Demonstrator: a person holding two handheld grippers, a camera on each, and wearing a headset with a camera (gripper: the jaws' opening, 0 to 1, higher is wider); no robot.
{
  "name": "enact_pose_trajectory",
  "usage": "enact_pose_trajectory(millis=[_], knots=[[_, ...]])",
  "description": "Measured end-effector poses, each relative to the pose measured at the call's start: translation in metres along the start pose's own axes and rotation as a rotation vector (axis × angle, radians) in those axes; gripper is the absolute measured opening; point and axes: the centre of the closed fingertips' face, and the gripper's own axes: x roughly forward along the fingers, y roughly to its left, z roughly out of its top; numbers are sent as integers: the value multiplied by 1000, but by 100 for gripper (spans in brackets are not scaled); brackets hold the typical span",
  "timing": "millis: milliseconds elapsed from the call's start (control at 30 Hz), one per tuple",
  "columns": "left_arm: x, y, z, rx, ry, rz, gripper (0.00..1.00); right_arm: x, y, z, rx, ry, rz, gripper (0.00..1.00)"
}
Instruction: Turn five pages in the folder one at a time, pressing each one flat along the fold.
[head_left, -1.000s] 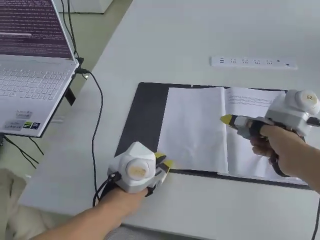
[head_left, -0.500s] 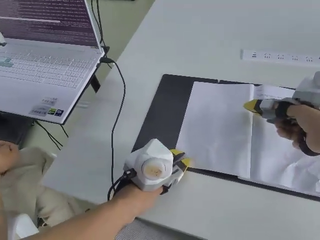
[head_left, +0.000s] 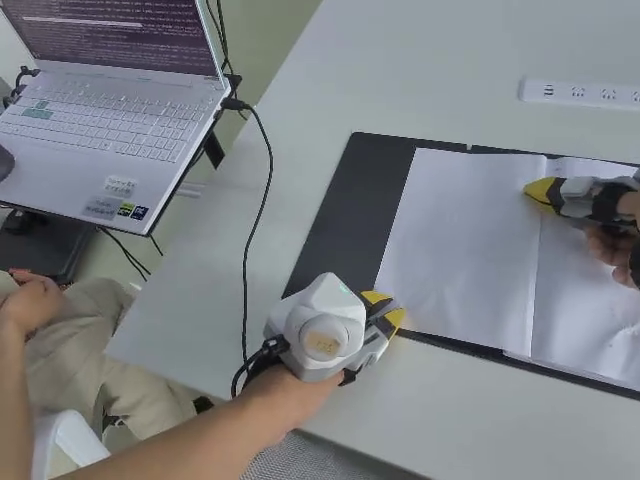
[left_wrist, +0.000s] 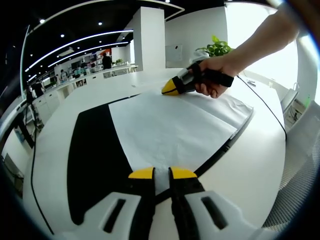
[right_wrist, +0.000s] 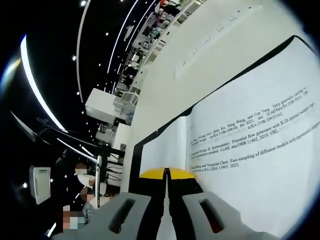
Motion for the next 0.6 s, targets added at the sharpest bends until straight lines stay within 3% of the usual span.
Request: enact_pose_trajectory(millis=[600], knots=[[0, -1, -1, 3, -8, 4, 9, 21, -5, 43, 58, -125, 20, 0]])
